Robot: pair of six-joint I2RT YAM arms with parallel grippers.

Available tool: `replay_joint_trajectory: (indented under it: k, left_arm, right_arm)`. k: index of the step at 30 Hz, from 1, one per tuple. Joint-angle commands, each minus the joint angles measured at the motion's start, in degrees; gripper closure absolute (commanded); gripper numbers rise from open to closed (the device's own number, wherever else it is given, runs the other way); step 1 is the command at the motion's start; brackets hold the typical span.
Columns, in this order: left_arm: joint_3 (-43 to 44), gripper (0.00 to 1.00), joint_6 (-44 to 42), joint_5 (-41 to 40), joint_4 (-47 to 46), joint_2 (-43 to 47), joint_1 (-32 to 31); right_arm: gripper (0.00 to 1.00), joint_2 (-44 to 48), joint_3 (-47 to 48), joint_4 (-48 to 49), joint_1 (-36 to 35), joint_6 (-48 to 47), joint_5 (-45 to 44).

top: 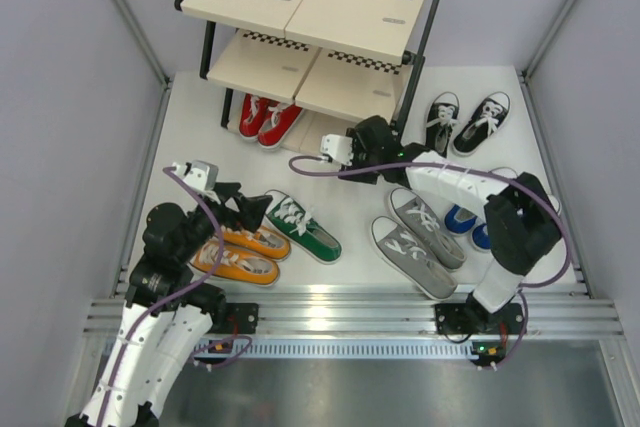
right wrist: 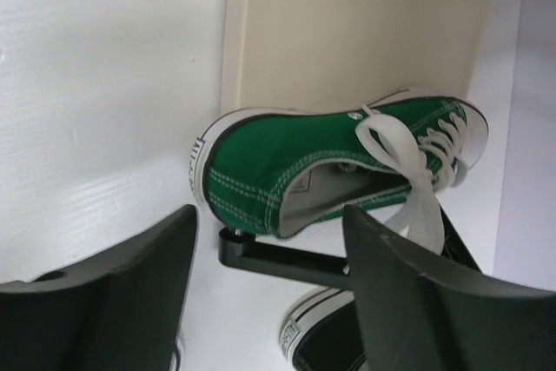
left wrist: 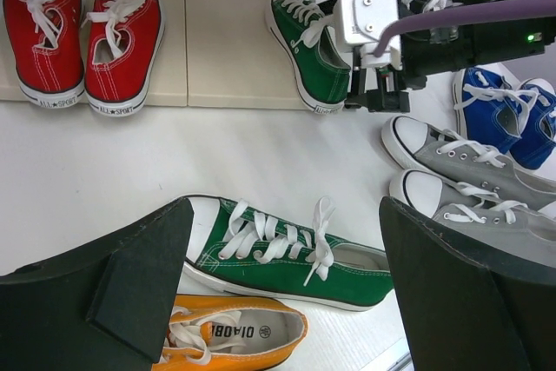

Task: Place and organize the shoes onto the shoe shelf
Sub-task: Pick up the shoe at the center of the board.

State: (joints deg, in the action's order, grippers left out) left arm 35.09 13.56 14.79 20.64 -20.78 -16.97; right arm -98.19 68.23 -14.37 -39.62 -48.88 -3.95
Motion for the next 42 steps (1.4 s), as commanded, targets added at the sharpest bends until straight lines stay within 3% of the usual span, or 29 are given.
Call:
replay_joint_trajectory:
  k: [1,6,7,14,17,18,20,22,25,32,42]
  left_arm:
    - [-0.46,0.06,-0.29,1.38,-1.75,-0.49,0.18]
    - [-0.11,0.04,1.81,2.70,-1.75,-2.42,0.18]
    - [-0.02,0.02,2.78,2.79,-1.83,-3.04,0.18]
    - [-0.55,0.02,20.77,6.73,-1.92,-10.50,0.18]
    - [-1.60,0.12,29.02,9.37,-1.84,-13.49,0.10]
    - [-1.95,0.21,30.80,9.99,-1.84,-14.11,0.10]
    - [-3.27,0.28,35.55,10.26,-1.66,-15.26,-0.43]
    - [-4.24,0.39,38.19,8.60,-0.87,-16.04,-2.26]
    - [-3.72,0.48,42.85,2.29,2.37,-18.32,-7.34]
    - [0.14,0.43,52.52,-16.78,10.02,-27.81,-20.55]
    - [5.07,0.39,58.95,-24.10,10.73,-42.32,-26.53]
  right_arm:
    - [0.26,7.13,-0.72,0.31,0.42,-0.51,3.40]
    - [0.09,14.16,-1.43,-5.83,-0.20,0.37,10.17]
    - [0.01,15.21,-1.43,-9.06,-0.20,0.28,13.06]
    - [0.01,31.19,-7.31,-17.01,0.85,-2.10,30.38]
    - [0.01,36.29,-10.39,-19.28,5.76,0.01,41.27]
    - [0.00,37.27,-12.05,-19.81,8.39,0.36,43.39]
    - [0.01,40.34,-15.56,-19.12,10.34,1.68,47.53]
    - [0.01,42.20,-18.47,-17.63,13.06,3.17,50.51]
    - [0.01,44.92,-23.22,-14.81,16.05,4.67,52.63]
    - [0.01,45.98,-23.49,-16.13,19.75,5.02,54.39]
    - [0.01,47.04,-24.54,-15.16,20.54,5.38,54.48]
